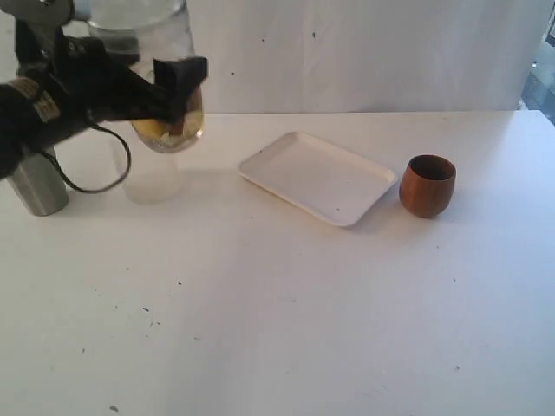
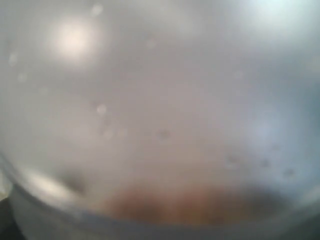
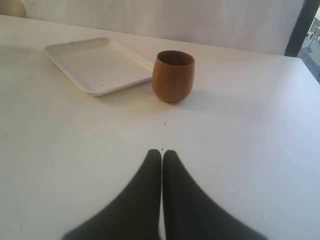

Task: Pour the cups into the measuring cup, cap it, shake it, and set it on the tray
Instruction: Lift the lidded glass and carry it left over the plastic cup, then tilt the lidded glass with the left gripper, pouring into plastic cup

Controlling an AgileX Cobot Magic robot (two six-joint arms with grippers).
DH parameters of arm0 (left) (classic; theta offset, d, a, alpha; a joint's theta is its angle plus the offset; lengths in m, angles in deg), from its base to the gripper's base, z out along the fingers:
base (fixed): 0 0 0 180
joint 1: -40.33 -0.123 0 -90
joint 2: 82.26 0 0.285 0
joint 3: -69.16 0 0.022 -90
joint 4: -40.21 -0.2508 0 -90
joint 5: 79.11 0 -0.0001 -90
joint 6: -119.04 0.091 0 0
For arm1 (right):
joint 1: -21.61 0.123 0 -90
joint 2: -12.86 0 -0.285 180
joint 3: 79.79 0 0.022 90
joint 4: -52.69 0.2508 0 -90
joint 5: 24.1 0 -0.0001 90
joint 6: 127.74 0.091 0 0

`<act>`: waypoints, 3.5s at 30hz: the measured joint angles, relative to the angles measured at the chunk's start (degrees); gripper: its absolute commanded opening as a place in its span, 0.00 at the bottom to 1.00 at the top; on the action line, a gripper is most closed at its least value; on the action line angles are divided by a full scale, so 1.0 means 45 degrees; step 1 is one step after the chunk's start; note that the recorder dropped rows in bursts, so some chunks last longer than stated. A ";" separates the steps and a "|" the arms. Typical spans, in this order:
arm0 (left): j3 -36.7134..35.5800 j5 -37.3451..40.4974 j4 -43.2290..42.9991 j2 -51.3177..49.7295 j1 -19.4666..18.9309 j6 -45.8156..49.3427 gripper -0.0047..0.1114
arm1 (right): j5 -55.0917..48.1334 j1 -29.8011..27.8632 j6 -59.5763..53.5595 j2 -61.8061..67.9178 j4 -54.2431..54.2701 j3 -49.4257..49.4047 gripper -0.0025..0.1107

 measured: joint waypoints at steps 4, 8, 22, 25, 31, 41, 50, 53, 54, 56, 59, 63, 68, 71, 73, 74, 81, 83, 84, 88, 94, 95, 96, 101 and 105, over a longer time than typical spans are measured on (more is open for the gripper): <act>0.0996 0.2044 0.0000 0.0314 -0.1541 0.0808 0.04 | 0.0000 0.0000 0.0000 0.0000 0.0000 0.0000 0.03; 0.1660 0.3682 0.0000 0.0314 -0.3227 0.2037 0.04 | 0.0000 0.0000 0.0000 0.0000 0.0000 0.0000 0.03; 0.2526 0.5058 -0.0074 -0.1393 -0.5667 0.7334 0.04 | 0.0000 0.0000 0.0000 0.0000 0.0000 0.0000 0.03; 0.3025 0.5297 -0.0074 -0.1918 -0.5664 0.7717 0.04 | 0.0000 0.0000 0.0000 0.0000 0.0000 0.0000 0.03; 0.4055 0.5529 -0.0094 -0.2797 -0.5664 0.9100 0.04 | 0.0000 0.0000 0.0000 0.0000 0.0000 0.0000 0.03; 0.4737 0.5508 -0.0094 -0.3915 -0.5664 1.1319 0.04 | 0.0000 0.0000 0.0000 0.0000 0.0000 0.0000 0.03; 0.6332 0.6251 -0.0094 -0.4483 -0.5664 1.2431 0.04 | 0.0000 0.0000 0.0000 0.0000 0.0000 0.0000 0.03; 0.6452 0.6374 -0.0094 -0.4501 -0.5641 1.2725 0.04 | 0.0000 0.0000 0.0000 0.0000 0.0000 0.0000 0.03; 0.6459 0.6400 -0.0094 -0.4501 -0.5617 1.2972 0.04 | 0.0000 0.0000 0.0000 0.0000 0.0000 0.0000 0.03; 0.6479 0.6582 -0.0094 -0.4501 -0.5500 1.3850 0.04 | 0.0000 0.0000 0.0000 0.0000 0.0000 0.0000 0.03; 0.6479 0.6681 -0.0094 -0.4609 -0.5320 1.4211 0.04 | 0.0000 0.0000 0.0000 0.0000 0.0000 0.0000 0.03; 0.6479 0.6582 -0.0120 -0.4629 -0.5246 1.4672 0.04 | 0.0000 0.0000 0.0000 0.0000 0.0000 0.0000 0.03; 0.6479 0.6487 -0.0488 -0.4629 -0.5246 1.5716 0.04 | 0.0000 0.0000 0.0000 0.0000 0.0000 0.0000 0.03; 0.6479 0.6487 -0.0516 -0.4653 -0.5246 1.5880 0.04 | 0.0000 0.0000 0.0000 0.0000 0.0000 0.0000 0.03; 0.6509 0.6487 -0.0516 -0.4731 -0.5246 1.5928 0.04 | 0.0000 0.0000 0.0000 0.0000 0.0000 0.0000 0.03; 0.6644 0.6582 -0.0516 -0.4820 -0.5246 1.5928 0.04 | 0.0000 0.0000 0.0000 0.0000 0.0000 0.0000 0.03; 0.7601 0.7548 -0.0361 -0.5474 -0.5246 1.5689 0.04 | 0.0000 0.0000 0.0000 0.0000 0.0000 0.0000 0.03; 0.7649 0.7548 -0.0415 -0.5493 -0.5246 1.5907 0.04 | 0.0000 0.0000 0.0000 0.0000 0.0000 0.0000 0.03; 0.7659 0.7548 -0.0426 -0.5493 -0.5246 1.6077 0.04 | 0.0000 0.0000 0.0000 0.0000 0.0000 0.0000 0.03; 0.7732 0.7548 -0.0446 -0.5493 -0.5246 1.6836 0.04 | 0.0000 0.0000 0.0000 0.0000 0.0000 0.0000 0.03; 0.7732 0.7619 -0.0510 -0.5493 -0.5219 1.7768 0.04 | 0.0000 0.0000 0.0000 0.0000 0.0000 0.0000 0.03; 0.7732 0.7642 -0.0537 -0.5493 -0.5193 1.7859 0.04 | 0.0000 0.0000 0.0000 0.0000 0.0000 0.0000 0.03; 0.7732 0.7640 -0.0608 -0.5493 -0.5193 1.7962 0.04 | 0.0000 0.0000 0.0000 0.0000 0.0000 0.0000 0.03; 0.7732 0.7665 -0.1051 -0.5493 -0.5142 1.8043 0.04 | 0.0000 0.0000 0.0000 0.0000 0.0000 0.0000 0.03; 0.7732 0.7688 -0.1346 -0.5493 -0.5134 1.8067 0.04 | 0.0000 0.0000 0.0000 0.0000 0.0000 0.0000 0.03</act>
